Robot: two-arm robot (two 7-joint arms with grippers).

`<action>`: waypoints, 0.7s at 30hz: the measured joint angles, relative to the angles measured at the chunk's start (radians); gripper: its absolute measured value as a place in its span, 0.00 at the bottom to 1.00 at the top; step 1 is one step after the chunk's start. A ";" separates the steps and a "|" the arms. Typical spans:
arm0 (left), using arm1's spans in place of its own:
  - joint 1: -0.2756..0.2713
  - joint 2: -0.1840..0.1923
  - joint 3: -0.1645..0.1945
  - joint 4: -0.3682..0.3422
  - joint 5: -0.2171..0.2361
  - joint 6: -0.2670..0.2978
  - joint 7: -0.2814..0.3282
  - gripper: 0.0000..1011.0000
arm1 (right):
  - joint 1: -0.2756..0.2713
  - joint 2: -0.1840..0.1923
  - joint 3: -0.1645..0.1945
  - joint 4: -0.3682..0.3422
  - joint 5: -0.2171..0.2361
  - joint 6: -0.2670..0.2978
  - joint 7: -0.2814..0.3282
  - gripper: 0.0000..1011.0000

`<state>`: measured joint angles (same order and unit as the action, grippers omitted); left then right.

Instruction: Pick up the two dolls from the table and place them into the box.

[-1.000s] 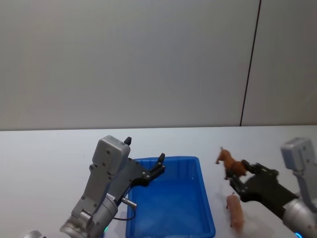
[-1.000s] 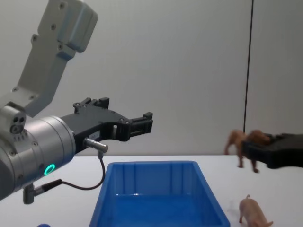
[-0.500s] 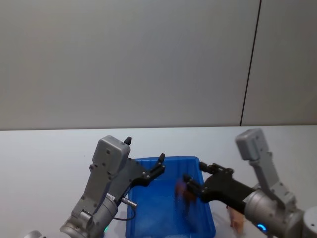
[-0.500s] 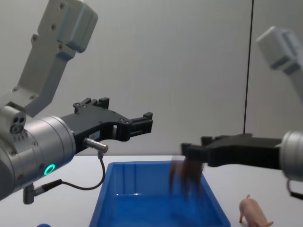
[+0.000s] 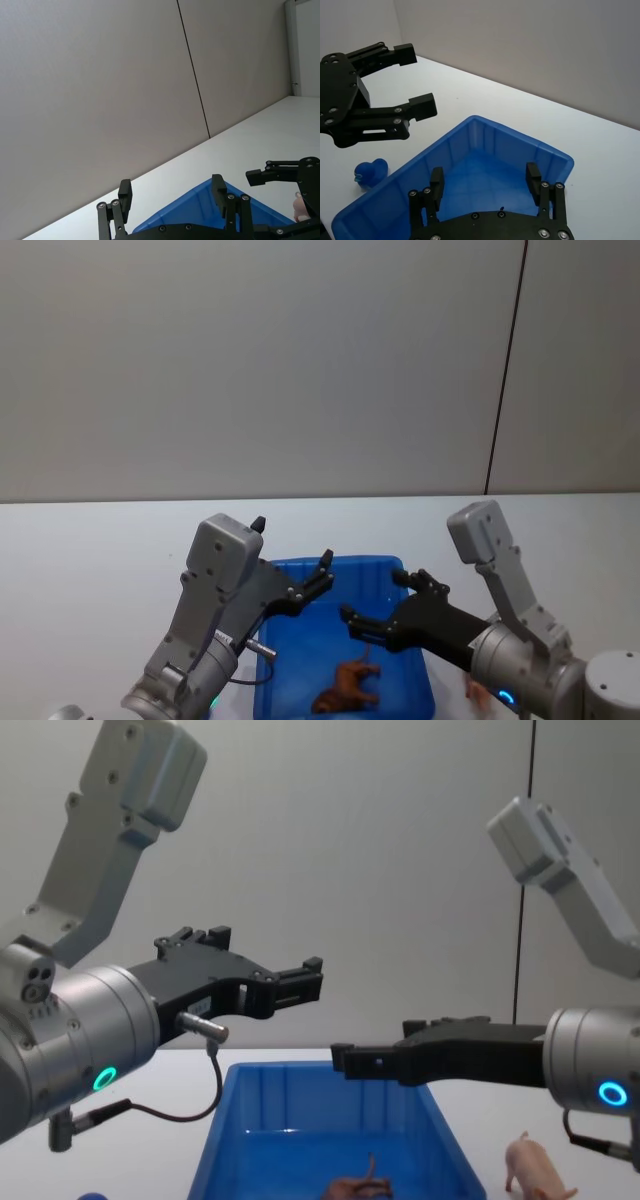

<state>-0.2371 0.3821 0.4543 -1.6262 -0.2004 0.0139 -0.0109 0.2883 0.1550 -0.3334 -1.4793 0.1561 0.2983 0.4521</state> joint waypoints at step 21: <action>0.000 0.000 0.000 0.000 0.000 0.000 0.000 0.99 | -0.133 0.091 0.042 -0.116 0.056 -0.030 -0.161 0.99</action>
<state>-0.2371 0.3821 0.4542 -1.6262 -0.2004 0.0139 -0.0109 0.1550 0.2465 -0.2919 -1.5948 0.2121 0.2683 0.2913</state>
